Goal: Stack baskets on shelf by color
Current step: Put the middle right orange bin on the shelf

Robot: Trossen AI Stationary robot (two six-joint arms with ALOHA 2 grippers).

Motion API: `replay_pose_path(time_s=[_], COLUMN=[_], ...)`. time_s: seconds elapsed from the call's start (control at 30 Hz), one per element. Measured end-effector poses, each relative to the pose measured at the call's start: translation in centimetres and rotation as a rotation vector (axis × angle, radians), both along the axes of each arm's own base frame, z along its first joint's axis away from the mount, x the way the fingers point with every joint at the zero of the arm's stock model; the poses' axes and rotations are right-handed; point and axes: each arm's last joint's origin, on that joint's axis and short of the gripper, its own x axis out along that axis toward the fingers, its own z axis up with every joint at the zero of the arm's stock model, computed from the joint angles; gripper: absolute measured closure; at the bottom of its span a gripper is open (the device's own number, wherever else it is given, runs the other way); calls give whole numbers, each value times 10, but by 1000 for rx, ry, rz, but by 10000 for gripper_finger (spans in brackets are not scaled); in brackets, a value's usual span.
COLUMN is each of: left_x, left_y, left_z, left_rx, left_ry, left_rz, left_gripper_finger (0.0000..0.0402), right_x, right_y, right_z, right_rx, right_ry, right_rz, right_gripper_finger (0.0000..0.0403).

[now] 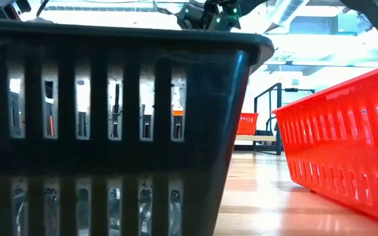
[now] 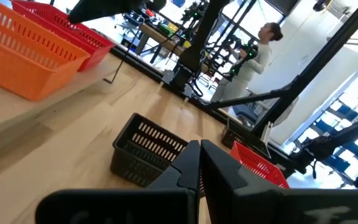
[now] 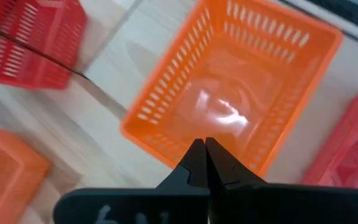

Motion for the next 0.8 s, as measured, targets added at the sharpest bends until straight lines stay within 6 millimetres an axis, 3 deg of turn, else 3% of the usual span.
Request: replay_pose_path(time_s=[0.47,0.8], left_x=[0,0], left_y=[0,0], left_z=[0,0], left_rx=[0,0], left_ry=[0,0], left_rz=[1,1], left_gripper_finger=[401,401], right_x=[-10,-10], right_y=[-27,-19], right_z=[-4,-5], right_rx=[5,-37], right_ry=[5,55], right_rz=[-70,-88], right_gripper_finger=[403,403])
